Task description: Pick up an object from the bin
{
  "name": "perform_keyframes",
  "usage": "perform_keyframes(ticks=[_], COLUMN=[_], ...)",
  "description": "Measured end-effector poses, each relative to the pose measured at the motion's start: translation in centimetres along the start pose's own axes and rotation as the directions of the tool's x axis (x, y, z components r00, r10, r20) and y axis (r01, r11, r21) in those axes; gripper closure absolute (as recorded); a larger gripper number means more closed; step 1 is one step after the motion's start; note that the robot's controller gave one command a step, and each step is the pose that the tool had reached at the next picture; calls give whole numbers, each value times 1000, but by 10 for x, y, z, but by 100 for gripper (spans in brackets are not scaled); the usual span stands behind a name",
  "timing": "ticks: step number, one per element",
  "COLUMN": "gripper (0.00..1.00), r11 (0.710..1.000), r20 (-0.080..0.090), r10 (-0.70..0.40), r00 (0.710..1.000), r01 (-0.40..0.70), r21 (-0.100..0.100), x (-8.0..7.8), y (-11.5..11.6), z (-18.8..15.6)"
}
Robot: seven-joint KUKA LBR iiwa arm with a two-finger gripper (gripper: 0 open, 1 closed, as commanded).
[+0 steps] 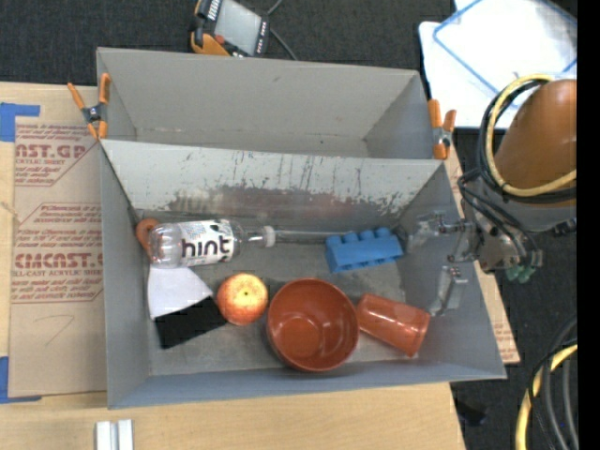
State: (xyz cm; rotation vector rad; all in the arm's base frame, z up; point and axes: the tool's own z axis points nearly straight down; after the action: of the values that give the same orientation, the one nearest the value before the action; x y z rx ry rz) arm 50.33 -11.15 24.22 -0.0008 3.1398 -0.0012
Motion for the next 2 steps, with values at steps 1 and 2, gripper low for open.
perform_keyframes(ticks=[1, 2], gripper=[0, 0], r11=[1000, 998], r20=[0, -6], r10=[0, -58], r00=[1000, 998], r01=[0, 58], r21=[0, -2], x=[0, -3], y=[0, 11], z=[0, 84])
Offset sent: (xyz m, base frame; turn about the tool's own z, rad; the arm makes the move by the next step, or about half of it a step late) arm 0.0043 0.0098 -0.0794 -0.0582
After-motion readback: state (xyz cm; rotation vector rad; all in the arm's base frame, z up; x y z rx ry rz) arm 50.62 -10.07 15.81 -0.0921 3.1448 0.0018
